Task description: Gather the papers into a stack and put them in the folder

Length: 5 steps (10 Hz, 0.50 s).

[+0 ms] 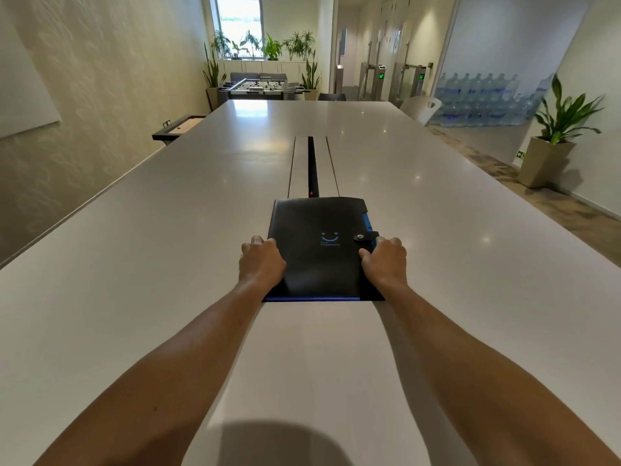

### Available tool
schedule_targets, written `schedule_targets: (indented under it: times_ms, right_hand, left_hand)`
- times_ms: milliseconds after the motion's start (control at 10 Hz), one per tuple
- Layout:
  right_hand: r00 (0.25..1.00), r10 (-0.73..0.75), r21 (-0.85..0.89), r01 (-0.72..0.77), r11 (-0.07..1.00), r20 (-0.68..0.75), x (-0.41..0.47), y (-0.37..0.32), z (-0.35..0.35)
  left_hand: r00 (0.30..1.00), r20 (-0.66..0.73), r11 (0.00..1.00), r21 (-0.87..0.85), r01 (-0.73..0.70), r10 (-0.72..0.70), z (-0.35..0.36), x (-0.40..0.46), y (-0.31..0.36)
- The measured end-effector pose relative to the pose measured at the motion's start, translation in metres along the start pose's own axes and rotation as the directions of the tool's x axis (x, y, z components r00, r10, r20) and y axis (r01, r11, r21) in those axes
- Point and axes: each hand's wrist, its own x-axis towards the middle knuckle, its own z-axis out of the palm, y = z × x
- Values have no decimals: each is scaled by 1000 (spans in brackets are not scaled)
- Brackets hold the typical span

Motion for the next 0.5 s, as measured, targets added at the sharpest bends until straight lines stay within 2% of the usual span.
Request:
schedule_targets:
  times_ms: [100, 200, 300, 400, 500]
  right_hand:
    - [1000, -12, -136, 9, 991, -21, 0, 1, 1]
    - [1000, -16, -138, 17, 990, 9, -1, 1, -3]
    - [998, -64, -136, 61, 989, -21, -3, 2, -10]
    - [980, -176, -160, 161, 974, -90, -13, 2, -25]
    - [956, -282, -216, 260, 941, -79, -20, -3, -36]
  left_hand:
    - [1000, 28, 999, 48, -3, 2, -1, 3, 2]
    - [997, 70, 996, 87, 6, -12, -5, 4, 4]
    - [997, 66, 999, 41, 25, -28, -8, 2, 4]
    - [1000, 3, 997, -77, 24, -24, -17, -9, 6]
    - [998, -65, 995, -99, -20, 13, -24, -21, 7]
